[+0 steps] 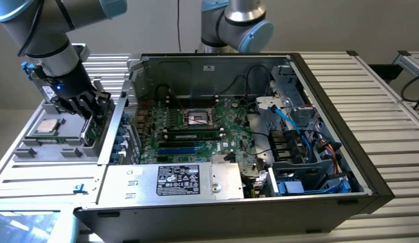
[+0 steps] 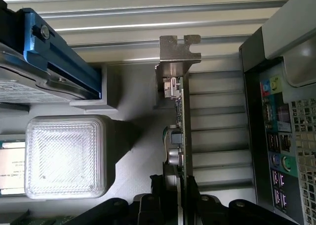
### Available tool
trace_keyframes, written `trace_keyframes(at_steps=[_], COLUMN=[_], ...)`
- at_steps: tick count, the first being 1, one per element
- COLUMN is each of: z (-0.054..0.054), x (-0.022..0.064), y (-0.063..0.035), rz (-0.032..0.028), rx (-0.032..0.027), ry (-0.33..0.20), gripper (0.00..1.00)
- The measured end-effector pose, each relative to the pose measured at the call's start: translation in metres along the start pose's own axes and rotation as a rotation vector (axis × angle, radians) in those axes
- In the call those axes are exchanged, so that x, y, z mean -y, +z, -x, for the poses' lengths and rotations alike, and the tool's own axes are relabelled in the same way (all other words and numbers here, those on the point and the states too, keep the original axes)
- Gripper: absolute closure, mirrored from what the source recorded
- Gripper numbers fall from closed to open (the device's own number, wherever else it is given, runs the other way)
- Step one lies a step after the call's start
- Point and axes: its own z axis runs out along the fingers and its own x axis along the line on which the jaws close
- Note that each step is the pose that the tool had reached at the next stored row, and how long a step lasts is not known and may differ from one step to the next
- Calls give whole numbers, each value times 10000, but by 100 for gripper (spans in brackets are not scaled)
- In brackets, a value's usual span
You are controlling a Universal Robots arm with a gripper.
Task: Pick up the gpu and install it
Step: 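Pick up the gpu and move the gpu toward the slot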
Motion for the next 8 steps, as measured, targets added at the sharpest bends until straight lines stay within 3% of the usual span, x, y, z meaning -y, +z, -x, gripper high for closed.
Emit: trace_keyframes(at_steps=[2, 8], z=[1, 1], x=[-4, -27], y=[-41, -312], rz=[-24, -27], rx=[13, 10], ry=[-1, -2], gripper=[71, 71])
